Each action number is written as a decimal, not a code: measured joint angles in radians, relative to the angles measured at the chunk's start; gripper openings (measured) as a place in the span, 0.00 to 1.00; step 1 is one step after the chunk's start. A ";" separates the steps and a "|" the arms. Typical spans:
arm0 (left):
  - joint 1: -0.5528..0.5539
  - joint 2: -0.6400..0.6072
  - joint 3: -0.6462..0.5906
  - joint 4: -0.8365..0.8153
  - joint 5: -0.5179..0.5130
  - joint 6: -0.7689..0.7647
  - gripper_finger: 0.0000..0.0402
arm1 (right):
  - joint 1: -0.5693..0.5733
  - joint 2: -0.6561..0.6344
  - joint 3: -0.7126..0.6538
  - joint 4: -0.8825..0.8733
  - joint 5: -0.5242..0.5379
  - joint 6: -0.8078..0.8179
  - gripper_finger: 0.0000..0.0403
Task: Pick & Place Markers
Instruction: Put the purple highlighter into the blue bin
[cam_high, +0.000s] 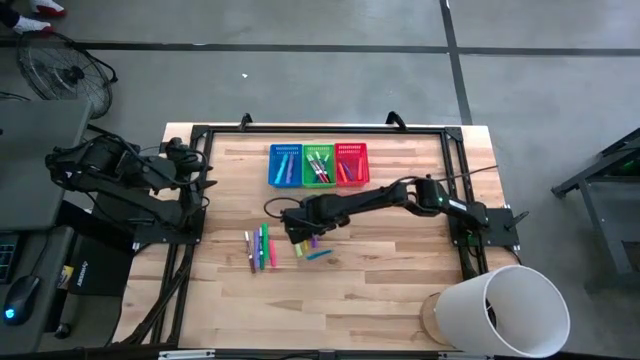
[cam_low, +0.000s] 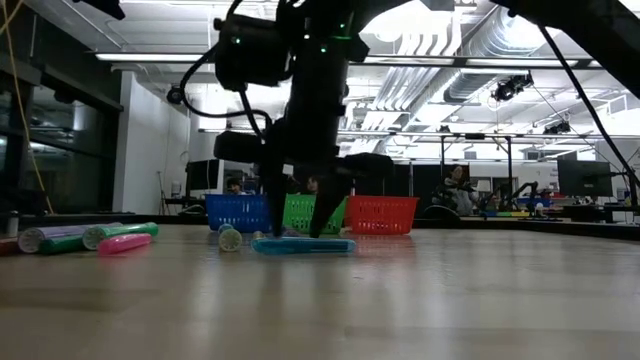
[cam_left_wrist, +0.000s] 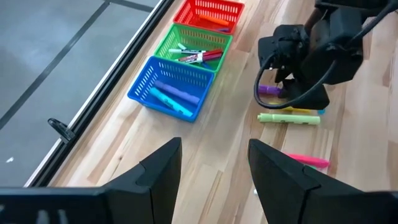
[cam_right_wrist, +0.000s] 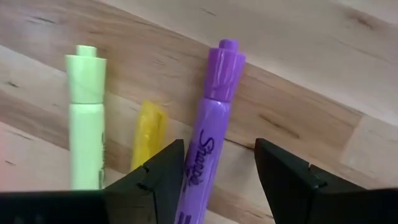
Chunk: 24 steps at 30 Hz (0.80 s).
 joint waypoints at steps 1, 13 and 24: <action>0.000 -0.004 0.000 -0.002 0.000 0.000 0.45 | 0.005 0.000 0.000 -0.003 0.001 0.003 0.46; 0.000 -0.006 0.000 -0.013 0.002 0.000 0.45 | 0.059 0.010 -0.013 -0.012 -0.018 0.073 0.46; 0.000 -0.006 0.000 -0.013 0.003 -0.003 0.45 | 0.062 0.000 -0.131 0.056 -0.070 0.089 0.22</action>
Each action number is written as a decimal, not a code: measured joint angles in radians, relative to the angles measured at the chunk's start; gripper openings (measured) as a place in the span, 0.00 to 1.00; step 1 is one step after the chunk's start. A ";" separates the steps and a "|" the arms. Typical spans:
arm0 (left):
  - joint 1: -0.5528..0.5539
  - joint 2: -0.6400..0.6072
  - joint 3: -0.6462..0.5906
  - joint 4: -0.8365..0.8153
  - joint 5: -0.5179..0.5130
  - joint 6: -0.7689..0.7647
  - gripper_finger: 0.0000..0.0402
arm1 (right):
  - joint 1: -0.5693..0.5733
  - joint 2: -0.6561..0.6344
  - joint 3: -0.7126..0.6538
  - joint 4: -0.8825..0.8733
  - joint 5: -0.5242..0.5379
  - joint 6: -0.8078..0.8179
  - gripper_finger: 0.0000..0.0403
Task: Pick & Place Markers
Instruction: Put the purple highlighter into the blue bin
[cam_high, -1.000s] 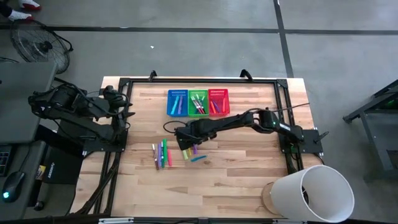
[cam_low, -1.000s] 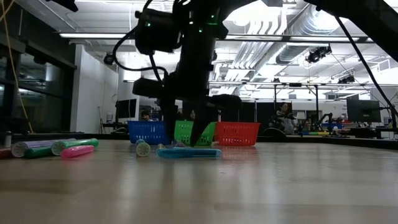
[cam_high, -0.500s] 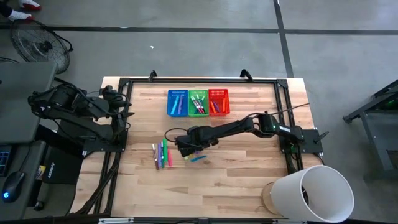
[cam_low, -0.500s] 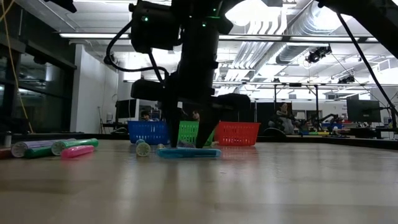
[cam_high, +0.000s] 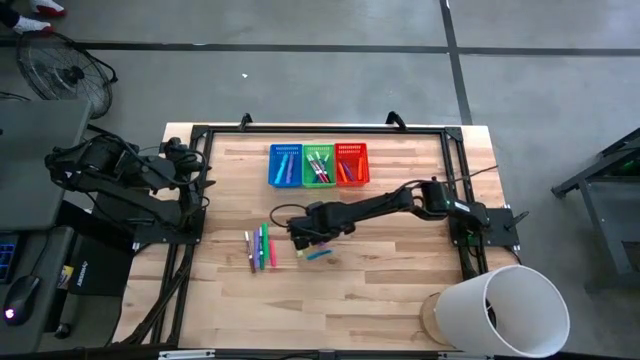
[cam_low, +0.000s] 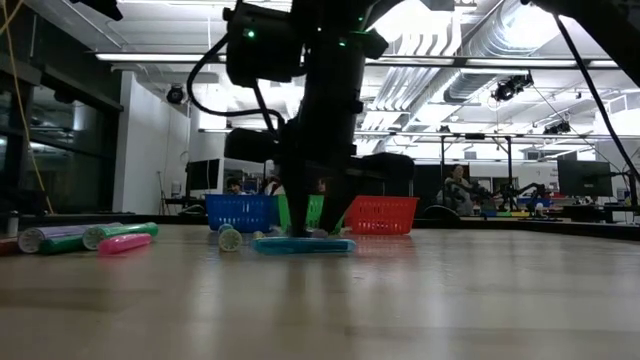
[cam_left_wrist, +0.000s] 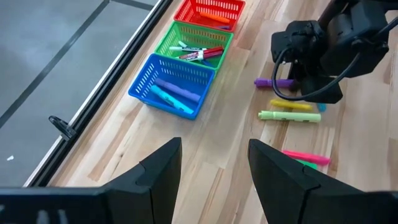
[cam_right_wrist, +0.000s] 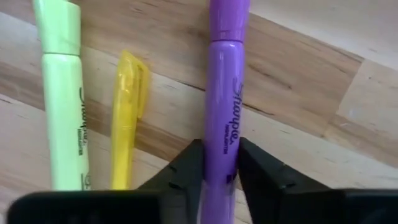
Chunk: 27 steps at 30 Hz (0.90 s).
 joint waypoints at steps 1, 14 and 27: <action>0.000 0.000 0.000 0.000 0.000 0.000 0.45 | 0.003 -0.001 -0.009 0.006 -0.001 -0.002 0.19; 0.000 0.000 0.000 0.000 0.001 -0.003 0.45 | -0.004 -0.005 0.006 0.018 -0.041 -0.133 0.13; 0.000 0.001 0.000 0.006 0.003 -0.003 0.45 | -0.005 -0.167 0.008 0.001 0.141 -0.191 0.13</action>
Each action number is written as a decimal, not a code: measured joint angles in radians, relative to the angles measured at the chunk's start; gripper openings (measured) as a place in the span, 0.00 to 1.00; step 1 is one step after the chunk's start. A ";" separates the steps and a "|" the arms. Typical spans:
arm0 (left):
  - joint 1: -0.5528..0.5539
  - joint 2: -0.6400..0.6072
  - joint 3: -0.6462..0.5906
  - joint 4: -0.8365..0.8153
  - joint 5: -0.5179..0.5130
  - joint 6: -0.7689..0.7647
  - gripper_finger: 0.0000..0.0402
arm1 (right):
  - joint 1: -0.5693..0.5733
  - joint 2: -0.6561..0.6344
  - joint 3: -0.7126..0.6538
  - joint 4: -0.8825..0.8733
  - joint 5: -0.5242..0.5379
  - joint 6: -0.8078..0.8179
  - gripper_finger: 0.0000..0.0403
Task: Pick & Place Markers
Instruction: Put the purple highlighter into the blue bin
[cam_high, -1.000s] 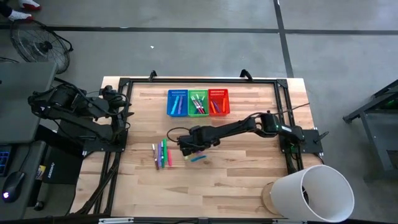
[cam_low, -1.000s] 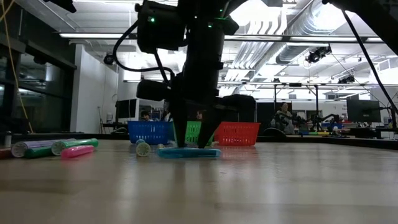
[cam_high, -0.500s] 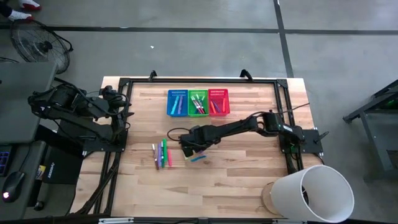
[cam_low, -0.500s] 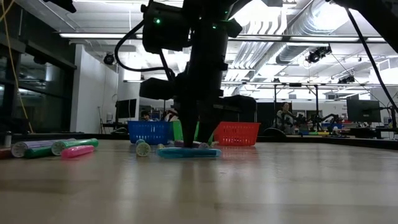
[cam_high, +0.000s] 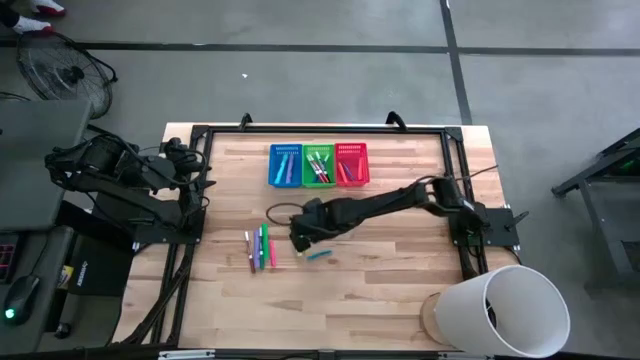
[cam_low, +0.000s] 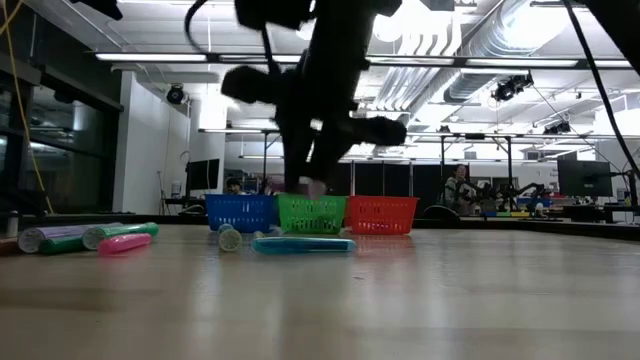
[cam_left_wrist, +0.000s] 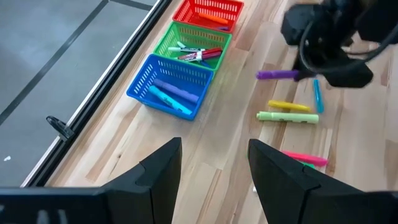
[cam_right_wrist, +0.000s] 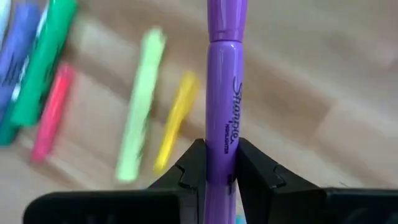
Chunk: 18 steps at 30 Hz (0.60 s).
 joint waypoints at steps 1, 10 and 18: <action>0.000 0.000 0.000 0.002 0.000 0.000 0.45 | 0.000 -0.012 0.000 0.001 0.026 -0.013 0.13; 0.000 0.000 0.000 0.082 0.000 -0.002 0.45 | -0.003 -0.136 0.000 0.067 0.205 -0.171 0.13; 0.001 0.002 0.000 0.223 -0.036 -0.002 0.45 | -0.005 -0.266 0.002 0.274 0.288 -0.439 0.13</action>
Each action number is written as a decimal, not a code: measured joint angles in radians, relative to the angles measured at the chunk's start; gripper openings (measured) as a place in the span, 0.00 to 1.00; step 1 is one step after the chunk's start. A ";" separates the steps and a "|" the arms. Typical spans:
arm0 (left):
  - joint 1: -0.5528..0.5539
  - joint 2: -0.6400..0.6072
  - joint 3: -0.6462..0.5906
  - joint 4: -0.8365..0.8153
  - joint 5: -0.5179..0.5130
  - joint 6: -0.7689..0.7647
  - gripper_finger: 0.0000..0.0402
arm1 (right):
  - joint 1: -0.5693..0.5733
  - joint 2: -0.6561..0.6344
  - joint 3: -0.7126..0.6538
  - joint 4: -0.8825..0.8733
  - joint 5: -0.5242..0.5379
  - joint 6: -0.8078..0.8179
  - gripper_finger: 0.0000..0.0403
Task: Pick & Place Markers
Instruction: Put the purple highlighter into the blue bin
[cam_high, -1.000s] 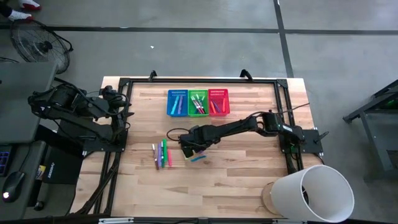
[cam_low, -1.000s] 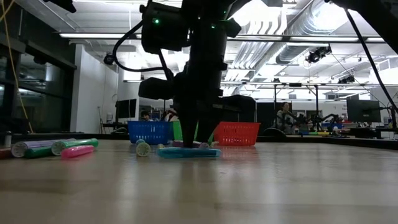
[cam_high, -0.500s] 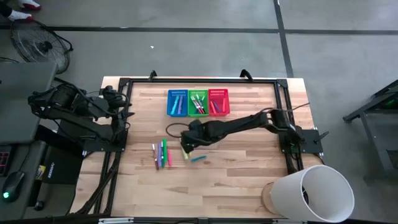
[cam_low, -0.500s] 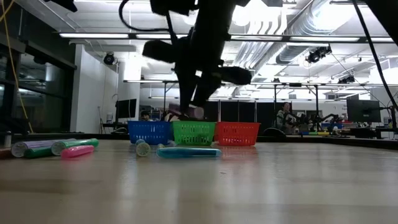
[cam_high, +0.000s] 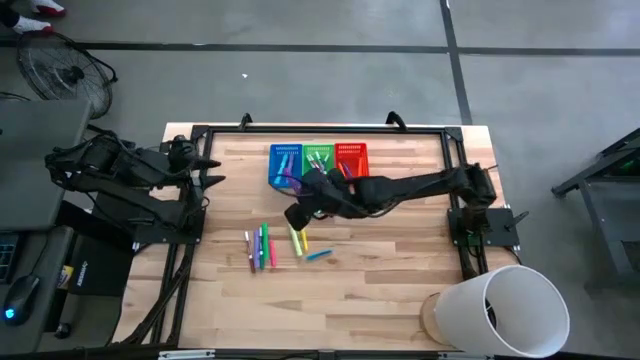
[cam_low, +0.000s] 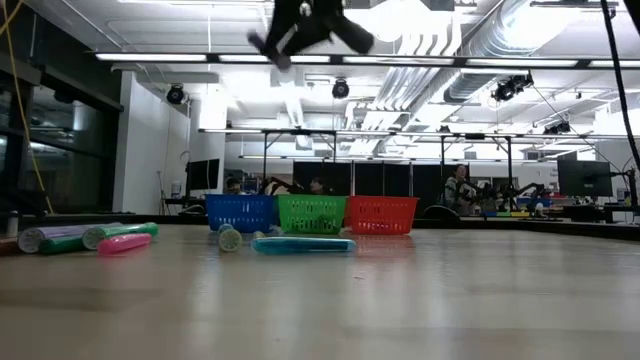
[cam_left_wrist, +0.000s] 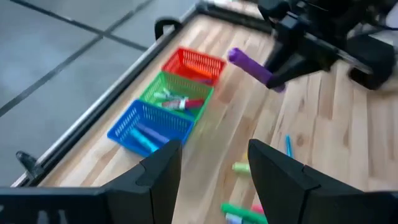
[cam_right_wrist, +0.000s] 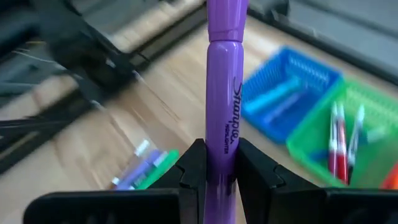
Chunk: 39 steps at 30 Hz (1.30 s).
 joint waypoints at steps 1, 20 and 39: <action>0.000 0.003 0.000 0.021 -0.013 0.001 0.45 | 0.000 -0.014 0.000 0.028 0.003 -0.043 0.13; 0.001 0.200 0.001 0.517 -0.041 0.203 0.45 | -0.001 -0.173 0.001 0.317 -0.091 -0.517 0.13; 0.001 0.341 0.000 0.848 -0.014 0.301 0.45 | -0.001 -0.193 0.001 0.255 -0.188 -0.620 0.13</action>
